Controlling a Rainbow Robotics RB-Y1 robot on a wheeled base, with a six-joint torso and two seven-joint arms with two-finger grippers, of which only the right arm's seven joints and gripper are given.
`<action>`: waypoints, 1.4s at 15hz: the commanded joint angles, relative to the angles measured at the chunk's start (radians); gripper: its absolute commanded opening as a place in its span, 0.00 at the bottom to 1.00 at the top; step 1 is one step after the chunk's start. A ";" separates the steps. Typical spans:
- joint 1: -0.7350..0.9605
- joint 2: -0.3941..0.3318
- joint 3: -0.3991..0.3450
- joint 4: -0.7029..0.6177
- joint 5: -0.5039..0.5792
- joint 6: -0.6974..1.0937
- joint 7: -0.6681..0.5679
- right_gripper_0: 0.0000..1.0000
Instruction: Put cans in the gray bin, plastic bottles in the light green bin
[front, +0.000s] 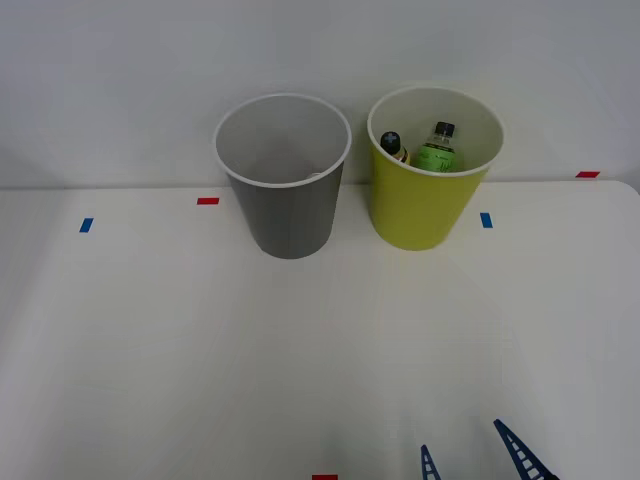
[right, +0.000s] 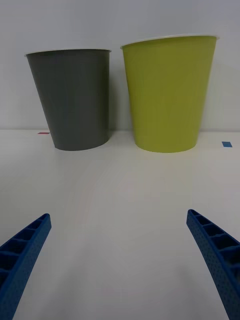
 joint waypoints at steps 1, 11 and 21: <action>0.000 0.000 0.000 0.000 0.000 0.000 0.000 0.93; 0.000 0.000 0.000 0.000 0.000 0.000 0.000 0.94; 0.000 0.000 0.000 0.000 0.000 0.000 0.000 0.93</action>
